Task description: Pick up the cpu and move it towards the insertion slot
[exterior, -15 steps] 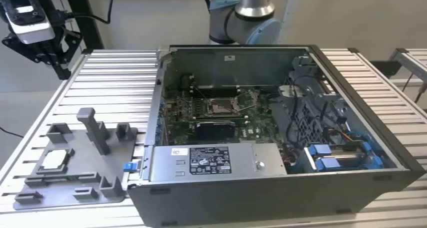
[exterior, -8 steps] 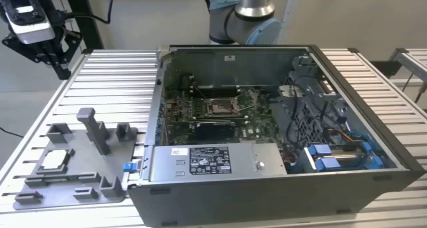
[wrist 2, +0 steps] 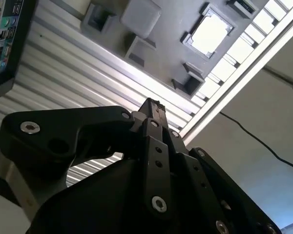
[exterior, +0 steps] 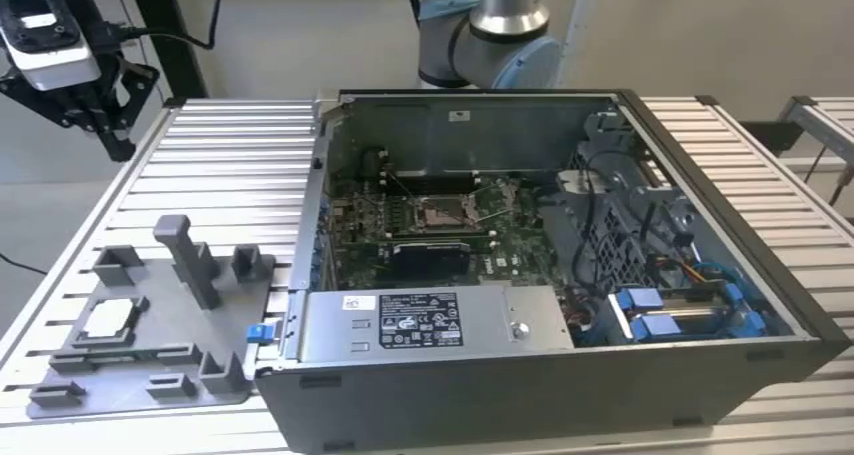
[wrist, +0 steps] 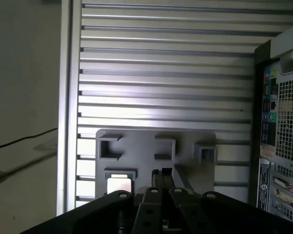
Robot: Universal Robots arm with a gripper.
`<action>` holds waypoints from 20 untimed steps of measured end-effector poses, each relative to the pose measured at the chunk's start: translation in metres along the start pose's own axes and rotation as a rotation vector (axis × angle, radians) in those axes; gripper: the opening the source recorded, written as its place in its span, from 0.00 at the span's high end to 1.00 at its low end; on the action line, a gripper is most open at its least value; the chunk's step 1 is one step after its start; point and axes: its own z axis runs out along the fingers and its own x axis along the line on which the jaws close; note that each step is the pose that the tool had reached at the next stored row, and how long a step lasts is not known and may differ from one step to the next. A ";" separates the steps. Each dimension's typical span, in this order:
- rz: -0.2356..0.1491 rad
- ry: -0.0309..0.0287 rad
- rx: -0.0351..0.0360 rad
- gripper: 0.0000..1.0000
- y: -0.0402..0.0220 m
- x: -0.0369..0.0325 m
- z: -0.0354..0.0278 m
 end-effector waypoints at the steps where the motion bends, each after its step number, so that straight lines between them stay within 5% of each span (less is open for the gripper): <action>1: 0.000 -0.0001 -0.0001 1.00 -0.0025 0.0024 0.0000; 14: 0.000 0.0001 0.0000 1.00 -0.0422 0.0278 -0.0014; 20: 0.000 0.0001 0.0000 1.00 -0.0495 0.0399 -0.0013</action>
